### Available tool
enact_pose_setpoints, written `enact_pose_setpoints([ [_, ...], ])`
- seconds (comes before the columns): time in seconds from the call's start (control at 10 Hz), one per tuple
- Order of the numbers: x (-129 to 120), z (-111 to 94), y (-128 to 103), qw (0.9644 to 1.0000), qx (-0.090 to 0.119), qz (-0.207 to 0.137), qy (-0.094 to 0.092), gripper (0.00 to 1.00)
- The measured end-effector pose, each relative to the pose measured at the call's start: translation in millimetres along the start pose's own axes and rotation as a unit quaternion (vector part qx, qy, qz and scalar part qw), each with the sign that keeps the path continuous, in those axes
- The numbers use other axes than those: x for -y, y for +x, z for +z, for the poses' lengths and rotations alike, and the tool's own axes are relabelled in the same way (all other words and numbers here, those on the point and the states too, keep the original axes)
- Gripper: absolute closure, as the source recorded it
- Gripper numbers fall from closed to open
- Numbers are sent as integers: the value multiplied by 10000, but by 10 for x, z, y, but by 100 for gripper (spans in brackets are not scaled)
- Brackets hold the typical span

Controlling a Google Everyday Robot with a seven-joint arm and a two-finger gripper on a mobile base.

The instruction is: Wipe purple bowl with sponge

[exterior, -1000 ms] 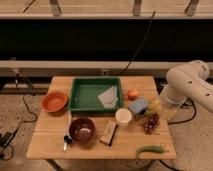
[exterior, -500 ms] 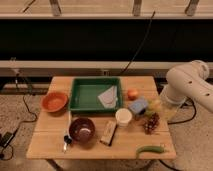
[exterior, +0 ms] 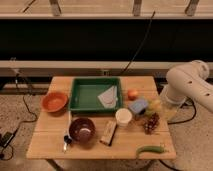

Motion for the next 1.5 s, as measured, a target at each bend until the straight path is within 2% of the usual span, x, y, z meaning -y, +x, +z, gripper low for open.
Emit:
enact_pose_setpoints([
  [1.0,11,6,2,10000,-5,-4,26,35],
  [1.2,136,41,-39,9997,39,-215,88,35],
  [1.5,487,142,-262,9971,276,-700,78,35],
])
